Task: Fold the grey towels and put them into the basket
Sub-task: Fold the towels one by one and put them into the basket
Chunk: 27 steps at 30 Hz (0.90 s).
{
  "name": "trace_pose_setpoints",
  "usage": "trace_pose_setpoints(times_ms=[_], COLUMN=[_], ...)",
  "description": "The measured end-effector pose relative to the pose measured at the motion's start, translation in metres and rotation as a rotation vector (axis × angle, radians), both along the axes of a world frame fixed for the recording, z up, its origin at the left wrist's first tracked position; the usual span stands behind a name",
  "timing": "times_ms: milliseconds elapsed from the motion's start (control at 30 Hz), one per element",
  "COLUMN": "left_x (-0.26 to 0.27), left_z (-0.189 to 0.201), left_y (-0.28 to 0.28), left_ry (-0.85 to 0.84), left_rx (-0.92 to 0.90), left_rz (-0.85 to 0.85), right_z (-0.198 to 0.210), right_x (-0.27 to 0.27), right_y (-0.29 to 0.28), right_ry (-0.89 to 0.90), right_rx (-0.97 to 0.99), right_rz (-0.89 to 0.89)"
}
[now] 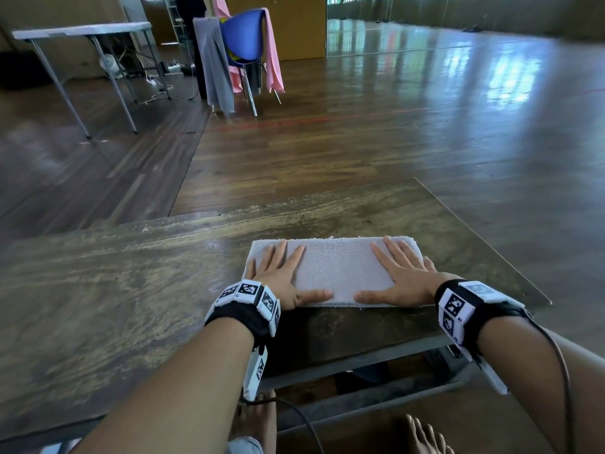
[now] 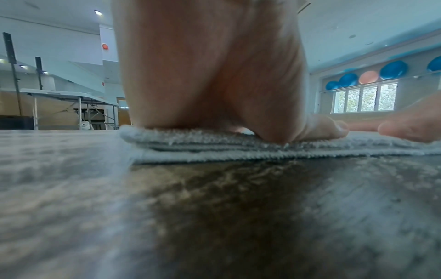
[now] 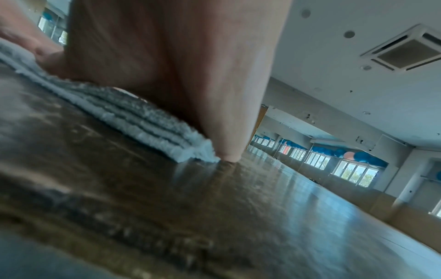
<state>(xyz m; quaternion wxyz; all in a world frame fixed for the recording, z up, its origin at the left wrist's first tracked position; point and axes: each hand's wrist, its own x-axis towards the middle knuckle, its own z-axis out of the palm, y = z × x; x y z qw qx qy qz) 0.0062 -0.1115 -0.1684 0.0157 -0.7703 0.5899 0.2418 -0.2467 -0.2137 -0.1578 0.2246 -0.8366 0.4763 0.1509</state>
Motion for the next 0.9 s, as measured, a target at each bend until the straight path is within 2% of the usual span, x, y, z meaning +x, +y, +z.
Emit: trace_pose_setpoints(times_ms=[267,367,433,500,600,767,900], left_x=[0.019,0.021,0.021,0.02,0.017,0.011,0.012], left_z=[0.008,0.011,0.015,0.02,0.031,0.042,0.042], left_y=[0.016,0.017,0.019,0.017,0.007,0.002,0.0], left_ry=[0.034,-0.003,-0.031,-0.05,-0.076,-0.05,0.001], left_rx=[0.062,0.081,0.018,-0.073,-0.076,-0.071,-0.061], left_rz=[0.1,0.139,0.223,0.335,0.473,0.46,0.496], right_z=[0.002,0.001,0.004,0.01,0.015,0.001,0.0], right_x=[-0.002,0.0,0.002,0.006,0.017,0.036,0.039], right_y=[0.015,0.02,0.021,0.022,0.027,0.041,0.041], right_ry=[0.09,0.091,0.084,0.024,-0.111,-0.022,-0.011], right_rx=[0.049,0.04,-0.023,-0.174,-0.291,-0.069,-0.05], right_rz=[-0.07,-0.088,-0.077,-0.03,0.055,0.078,0.075])
